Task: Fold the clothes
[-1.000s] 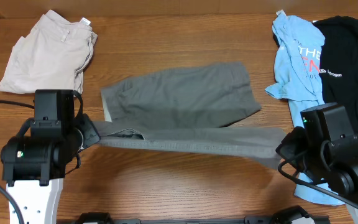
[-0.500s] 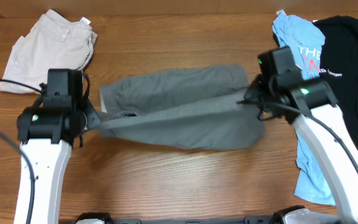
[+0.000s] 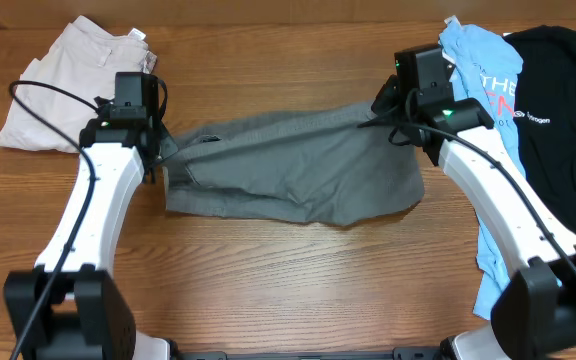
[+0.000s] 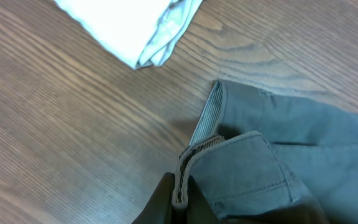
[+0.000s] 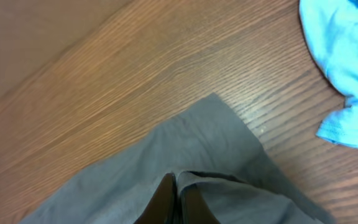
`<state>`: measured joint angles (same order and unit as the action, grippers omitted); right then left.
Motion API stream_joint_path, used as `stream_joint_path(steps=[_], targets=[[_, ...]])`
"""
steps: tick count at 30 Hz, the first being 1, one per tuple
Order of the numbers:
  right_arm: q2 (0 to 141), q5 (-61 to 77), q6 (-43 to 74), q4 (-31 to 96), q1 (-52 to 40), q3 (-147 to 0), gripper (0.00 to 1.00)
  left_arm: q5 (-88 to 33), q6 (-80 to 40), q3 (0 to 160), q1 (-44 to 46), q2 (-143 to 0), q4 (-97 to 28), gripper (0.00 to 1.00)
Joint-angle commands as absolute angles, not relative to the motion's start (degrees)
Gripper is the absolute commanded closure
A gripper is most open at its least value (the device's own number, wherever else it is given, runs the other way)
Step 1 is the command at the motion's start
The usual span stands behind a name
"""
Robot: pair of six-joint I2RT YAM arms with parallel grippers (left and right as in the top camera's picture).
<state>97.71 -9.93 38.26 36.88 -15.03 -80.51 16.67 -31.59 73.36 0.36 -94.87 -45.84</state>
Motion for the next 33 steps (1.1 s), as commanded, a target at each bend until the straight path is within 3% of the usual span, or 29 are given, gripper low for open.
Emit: stream_joint_path(steps=[1,8,10,11,12,13,14,15,18,26,33], targets=[[101.9,-12.0,37.0,33.7,-14.0,-81.1,0.96,20.2,-32.8,73.2,-0.1,-97.5,-43.0,0.96],[106.6,-12.0,37.0,27.4,-14.0,-81.1,0.96,22.7,-33.5,73.2,-2.0,-98.6,-36.7,0.93],[106.9,-12.6,37.0,25.9,-14.0,-81.1,0.96,22.6,-33.4,73.2,-2.1,-98.6,-34.6,0.75],[106.9,-13.2,36.9,24.9,-14.0,-81.1,0.87,22.5,-33.4,73.2,-2.1,-98.6,-33.1,0.53],[106.9,-13.6,36.8,24.1,-14.1,-81.1,0.7,22.5,-33.4,73.2,-2.1,-98.6,-32.4,0.36],[106.9,-13.7,35.3,22.9,-14.1,-81.1,0.39,22.5,-33.3,73.2,-2.1,-98.6,-32.0,0.18],[106.9,-13.7,34.7,22.5,-14.1,-81.1,0.28,22.5,-33.0,73.2,-2.1,-98.6,-31.6,0.11],[106.8,-13.7,34.0,22.2,-14.1,-81.1,0.09,22.5,-31.7,73.2,-2.3,-98.6,-31.1,0.01],[106.8,-13.6,34.0,23.6,-14.1,-81.1,0.0,22.2,-29.0,73.9,-2.3,-98.5,-31.4,0.0],[104.0,-4.1,27.1,37.0,-14.1,-84.3,0.0,9.8,-15.6,84.9,-2.3,-98.3,-46.9,0.0],[102.6,2.9,23.2,44.3,-14.2,-84.7,0.0,5.8,-14.1,86.3,-2.3,-100.2,-52.9,0.0]])
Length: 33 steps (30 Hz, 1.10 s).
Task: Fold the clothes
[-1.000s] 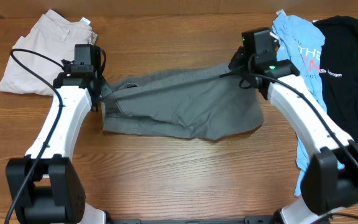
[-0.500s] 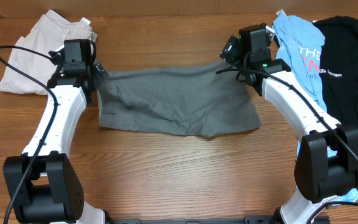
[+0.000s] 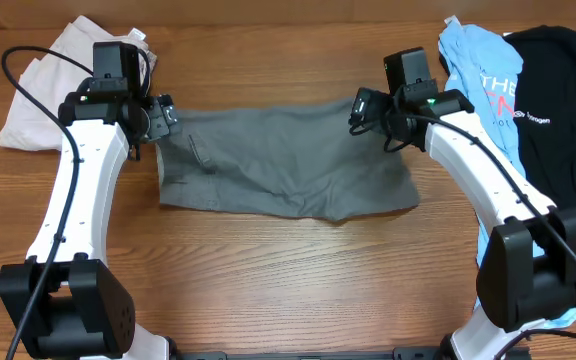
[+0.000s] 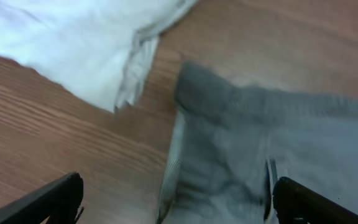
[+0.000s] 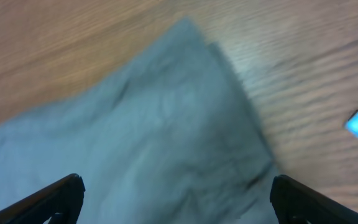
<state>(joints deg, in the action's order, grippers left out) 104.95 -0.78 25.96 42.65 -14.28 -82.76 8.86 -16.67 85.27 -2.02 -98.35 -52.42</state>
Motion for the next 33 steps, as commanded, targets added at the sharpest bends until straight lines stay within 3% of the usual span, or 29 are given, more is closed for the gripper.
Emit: stream_joint_path(steps=[1,4,5,7,8,10,12,17,20,23,26,27,30,33], targets=[[102.6,2.9,22.7,45.5,-14.2,-84.7,0.0,5.4,-13.9,86.3,-2.3,-101.2,-52.6,0.0],[102.6,2.7,22.4,47.4,-14.2,-84.7,0.08,0.3,-11.1,86.3,-2.3,-105.1,-50.8,0.0],[102.6,2.7,22.4,47.9,-14.2,-84.7,0.18,-1.9,-10.7,86.3,-2.3,-107.7,-49.5,0.04],[102.6,2.7,22.5,47.9,-14.2,-84.7,0.53,-3.2,-10.7,86.3,-2.2,-111.4,-47.4,0.17],[102.6,2.7,22.5,47.7,-14.2,-84.7,0.75,-3.4,-10.7,86.3,-2.1,-113.3,-46.2,0.3],[102.6,2.7,22.5,47.1,-14.2,-84.7,0.89,-3.5,-10.7,86.3,-2.0,-116.3,-43.7,0.47],[102.6,2.7,22.5,46.5,-14.2,-84.7,0.94,-3.4,-10.7,86.3,-2.0,-119.1,-41.0,0.5],[102.7,2.7,22.7,46.0,-14.2,-84.7,0.96,-3.4,-10.9,86.5,-2.1,-121.7,-38.6,0.48],[102.7,2.7,22.7,45.8,-14.2,-84.7,0.95,-3.4,-10.9,89.7,-2.1,-121.7,-43.4,0.45],[102.7,2.7,22.7,45.3,-14.2,-84.7,0.95,-4.3,-10.9,99.6,-2.1,-121.7,-57.4,0.27],[102.8,2.7,22.4,45.2,-14.2,-84.7,0.72,-4.3,-10.9,109.8,-2.1,-121.7,-73.6,0.13],[102.8,2.7,22.4,45.5,-14.2,-84.7,0.56,-4.3,-10.9,111.1,-2.1,-121.7,-76.5,0.12],[102.8,2.7,21.3,46.0,-14.2,-84.6,0.42,-2.7,-10.3,110.7,-3.4,-121.7,-80.3,0.11],[102.8,2.7,20.5,46.5,-14.2,-84.6,0.37,-5.5,-10.2,107.9,-6.9,-121.7,-79.0,0.12]])
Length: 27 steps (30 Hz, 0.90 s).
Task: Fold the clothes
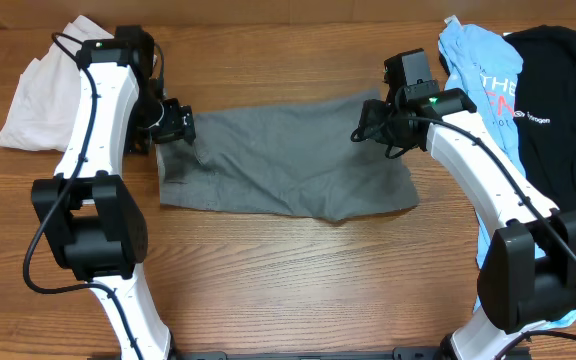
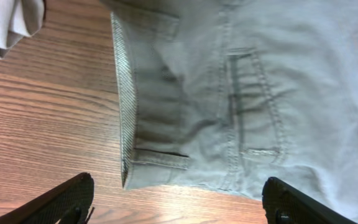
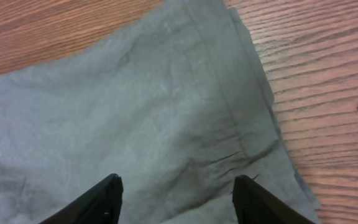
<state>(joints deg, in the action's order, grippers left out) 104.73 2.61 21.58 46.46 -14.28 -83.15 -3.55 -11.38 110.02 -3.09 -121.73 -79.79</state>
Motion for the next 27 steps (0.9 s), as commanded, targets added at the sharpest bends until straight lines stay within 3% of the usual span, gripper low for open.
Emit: stream_joint_path(steps=[1,11,27], targets=[[102.8,2.7,20.5,46.6,-14.2,-84.6,0.36,-6.9,-9.8,106.5,-8.4,-121.7,-78.2,0.12],[102.8,2.7,20.5,46.9,-14.2,-84.6,0.35,-16.9,-1.7,88.0,-13.1,-121.7,-59.6,0.14],[102.8,2.7,20.5,46.9,-14.2,-84.6,0.34,-24.4,-2.8,67.8,-11.4,-121.8,-32.4,0.11]])
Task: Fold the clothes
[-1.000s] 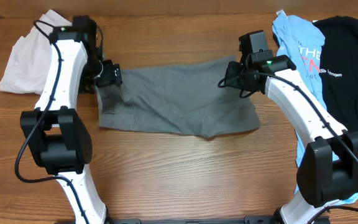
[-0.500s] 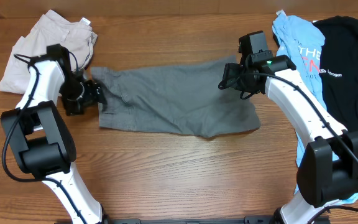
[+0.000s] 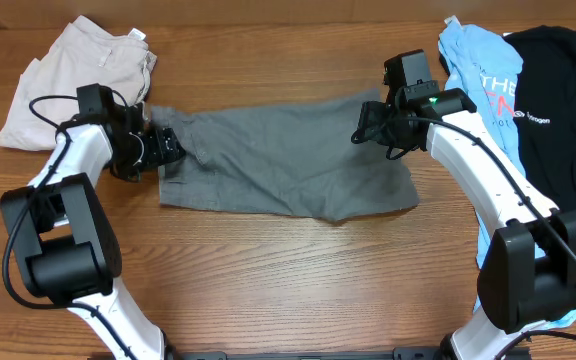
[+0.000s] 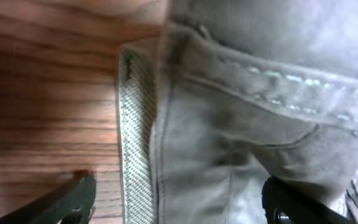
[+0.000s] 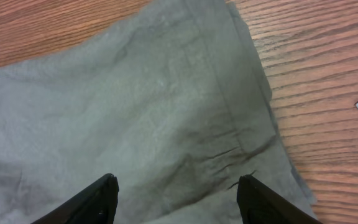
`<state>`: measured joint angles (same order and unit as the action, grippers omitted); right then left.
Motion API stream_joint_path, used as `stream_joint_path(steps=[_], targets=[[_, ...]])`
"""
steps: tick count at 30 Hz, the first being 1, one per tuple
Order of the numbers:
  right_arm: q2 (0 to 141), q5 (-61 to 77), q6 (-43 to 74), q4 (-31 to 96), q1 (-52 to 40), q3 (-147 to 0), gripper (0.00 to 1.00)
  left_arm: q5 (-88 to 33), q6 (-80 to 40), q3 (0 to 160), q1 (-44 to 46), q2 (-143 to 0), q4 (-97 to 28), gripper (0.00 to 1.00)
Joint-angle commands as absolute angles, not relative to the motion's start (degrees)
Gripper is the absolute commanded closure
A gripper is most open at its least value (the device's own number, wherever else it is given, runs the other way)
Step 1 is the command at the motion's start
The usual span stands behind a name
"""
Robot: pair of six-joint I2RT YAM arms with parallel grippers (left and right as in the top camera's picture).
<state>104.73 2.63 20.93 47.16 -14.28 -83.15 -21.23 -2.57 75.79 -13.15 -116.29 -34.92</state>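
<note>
Grey shorts [image 3: 288, 165] lie spread flat across the middle of the table, waistband to the left. My left gripper [image 3: 161, 147] is open and low at the waistband end [image 4: 135, 137], its fingers wide on either side of the striped band. My right gripper [image 3: 373, 128] is open above the shorts' right hem [image 5: 241, 118], holding nothing.
A folded cream garment [image 3: 73, 80] lies at the back left, near the left arm. A light blue shirt [image 3: 488, 110] and a black shirt [image 3: 558, 100] are piled at the right. Bare wooden table [image 3: 288, 280] lies in front of the shorts.
My left gripper has dropped lower and moved a little toward the front, close onto the waistband's left edge. The right gripper and the shorts have stayed as they were.
Both grippers were shut on the shorts' two ends, holding them stretched above the table. Then both were open and the shorts lay flat. The left gripper then hovered over the waistband and is now low against it.
</note>
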Motion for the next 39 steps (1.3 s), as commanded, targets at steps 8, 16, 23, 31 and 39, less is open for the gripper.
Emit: stream_joint_path(steps=[8,16,23,31,39], targets=[[102.8,2.7,20.5,46.9,-14.2,-84.6,0.34,-24.6,-4.6,60.4,-11.4,-121.8,-26.9,0.26],[102.8,2.7,20.5,46.9,-14.2,-84.6,0.34,-21.9,-10.5,58.0,-11.4,-121.8,-25.0,0.44],[102.8,2.7,20.5,46.9,-14.2,-84.6,0.34,-22.5,-11.0,58.5,-12.3,-121.7,-24.8,0.96],[102.8,4.4,22.6,46.5,-14.2,-84.4,0.58,-20.9,-10.1,64.3,-14.7,-108.0,-36.4,0.96],[103.4,9.2,24.3,39.0,-14.2,-79.7,0.96,-14.4,-5.7,73.9,-14.7,-99.7,-51.1,0.96]])
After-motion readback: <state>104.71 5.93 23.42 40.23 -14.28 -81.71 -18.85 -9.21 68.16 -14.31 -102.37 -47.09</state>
